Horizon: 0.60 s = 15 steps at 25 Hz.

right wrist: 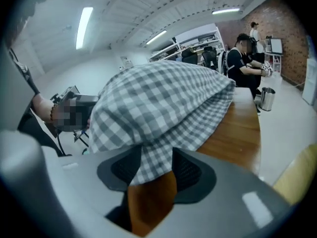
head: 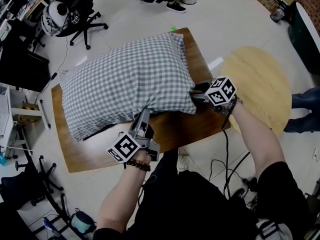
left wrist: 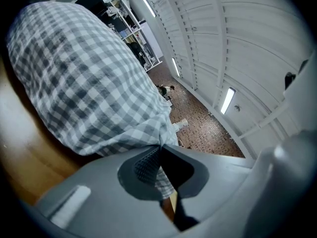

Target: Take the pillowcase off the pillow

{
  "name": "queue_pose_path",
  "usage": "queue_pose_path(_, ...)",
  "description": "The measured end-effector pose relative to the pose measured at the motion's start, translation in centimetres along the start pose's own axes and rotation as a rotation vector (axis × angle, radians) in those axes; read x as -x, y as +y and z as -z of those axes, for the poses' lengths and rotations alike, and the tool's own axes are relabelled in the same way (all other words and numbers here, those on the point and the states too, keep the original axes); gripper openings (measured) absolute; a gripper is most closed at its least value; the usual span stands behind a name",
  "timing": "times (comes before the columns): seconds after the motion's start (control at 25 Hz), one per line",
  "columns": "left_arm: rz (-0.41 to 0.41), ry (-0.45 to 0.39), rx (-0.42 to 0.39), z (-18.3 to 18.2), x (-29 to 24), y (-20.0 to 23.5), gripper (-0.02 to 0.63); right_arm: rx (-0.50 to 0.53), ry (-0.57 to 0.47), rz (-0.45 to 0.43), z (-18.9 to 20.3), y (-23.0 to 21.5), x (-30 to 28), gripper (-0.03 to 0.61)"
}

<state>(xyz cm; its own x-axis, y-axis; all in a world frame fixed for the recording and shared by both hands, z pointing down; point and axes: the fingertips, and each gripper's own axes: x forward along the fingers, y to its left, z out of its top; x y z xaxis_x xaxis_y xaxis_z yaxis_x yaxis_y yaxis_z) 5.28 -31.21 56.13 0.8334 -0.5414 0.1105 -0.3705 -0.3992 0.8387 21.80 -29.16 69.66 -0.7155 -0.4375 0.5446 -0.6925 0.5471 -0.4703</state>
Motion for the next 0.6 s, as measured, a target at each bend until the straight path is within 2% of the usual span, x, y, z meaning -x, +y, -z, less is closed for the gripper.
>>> queue_pose_path(0.08, -0.007, 0.004, 0.003, 0.2, 0.0, 0.2, 0.003, -0.053, -0.052, -0.072, -1.3, 1.0, -0.3, 0.215)
queue_pose_path(0.2, -0.01, 0.003, -0.002, 0.4, -0.2, 0.7, 0.003, -0.159, -0.106, -0.192, -2.7, 2.3, -0.1, 0.219)
queue_pose_path(0.32, 0.065, -0.014, 0.018, 0.4, -0.6, -0.4, 0.003, -0.19, -0.105, -0.242, -3.0, 3.2, -0.6, 0.216)
queue_pose_path(0.36, 0.084, -0.018, 0.024, 0.3, -0.6, -0.7, 0.003, -0.18, -0.098, -0.238, -3.2, 3.4, -1.0, 0.17)
queue_pose_path(0.44, 0.022, -0.006, 0.006, 0.4, -0.2, 0.2, 0.003, -0.153, -0.092, -0.201, -3.6, 3.4, -1.2, 0.014)
queue_pose_path(0.52, -0.023, -0.006, -0.009, 0.2, 0.4, 1.0, 0.003, -0.128, -0.09, -0.142, -3.6, 2.6, -0.8, 0.009)
queue_pose_path(0.6, -0.034, -0.025, -0.01, -0.3, 0.9, 1.4, 0.003, -0.095, -0.091, -0.068, -3.4, 1.6, 0.1, 0.008)
